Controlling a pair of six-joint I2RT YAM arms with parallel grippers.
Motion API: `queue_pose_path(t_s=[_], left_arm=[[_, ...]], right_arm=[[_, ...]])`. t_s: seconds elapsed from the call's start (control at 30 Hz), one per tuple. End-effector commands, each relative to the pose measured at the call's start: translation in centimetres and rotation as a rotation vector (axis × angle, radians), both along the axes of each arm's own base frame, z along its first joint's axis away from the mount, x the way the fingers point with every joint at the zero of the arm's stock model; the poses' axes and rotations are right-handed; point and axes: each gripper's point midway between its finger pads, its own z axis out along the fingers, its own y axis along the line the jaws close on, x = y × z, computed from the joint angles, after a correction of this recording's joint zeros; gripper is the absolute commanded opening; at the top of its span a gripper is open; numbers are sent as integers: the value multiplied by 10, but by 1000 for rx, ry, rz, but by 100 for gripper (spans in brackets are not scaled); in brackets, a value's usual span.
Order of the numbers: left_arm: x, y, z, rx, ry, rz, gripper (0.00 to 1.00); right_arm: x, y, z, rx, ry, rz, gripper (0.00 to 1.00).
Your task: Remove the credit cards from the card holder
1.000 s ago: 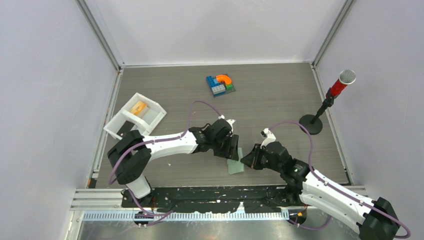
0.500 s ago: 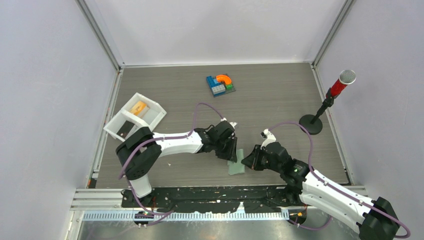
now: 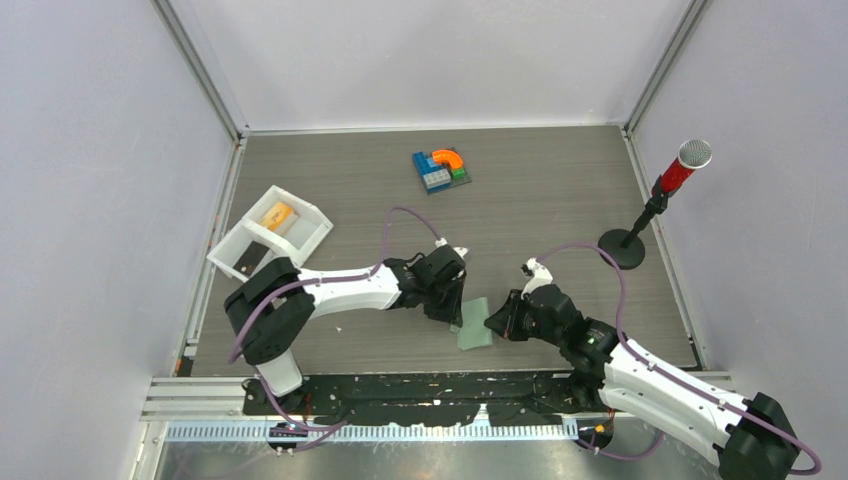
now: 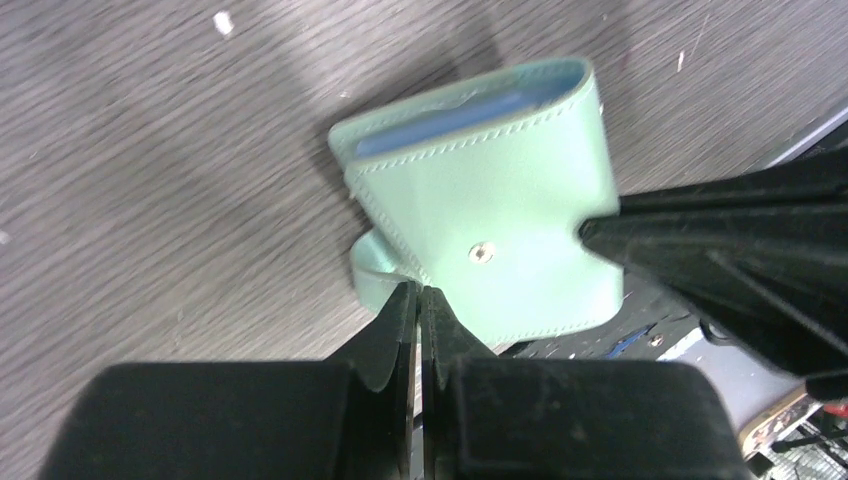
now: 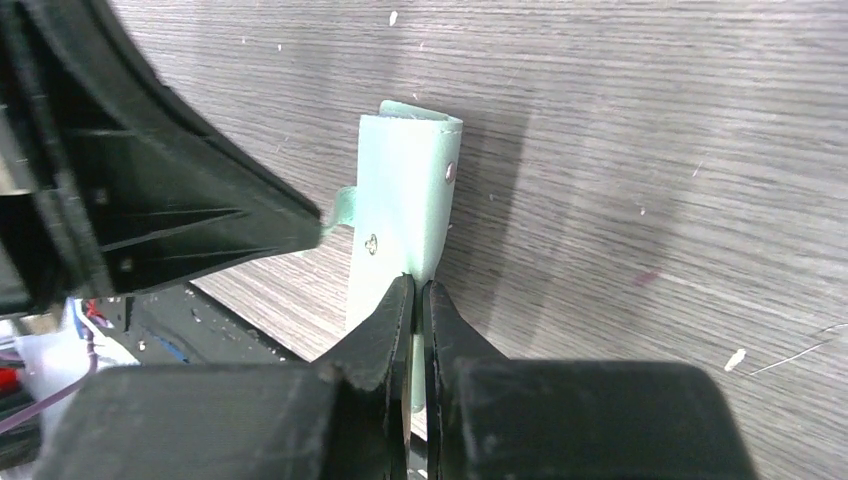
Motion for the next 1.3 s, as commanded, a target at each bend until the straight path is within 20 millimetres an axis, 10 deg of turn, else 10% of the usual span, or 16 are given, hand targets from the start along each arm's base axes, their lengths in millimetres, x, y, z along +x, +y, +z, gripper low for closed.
queue_pose_path(t_s=[0.0,0.47,0.93,1.27], left_arm=[[-2,21,20,17,-62,12,0],[-14,15,73,-184,-87,-1,0],[-18,9,97,-268,-106,-28,0],[-16,22,97,-238,-140,-7,0]], right_arm=[[26,-2,21,-63,-98,-33,9],[30,5,45,-119,-110,43,76],[5,46,30,12,-7,182,85],[15,20,11,-149,9,73,77]])
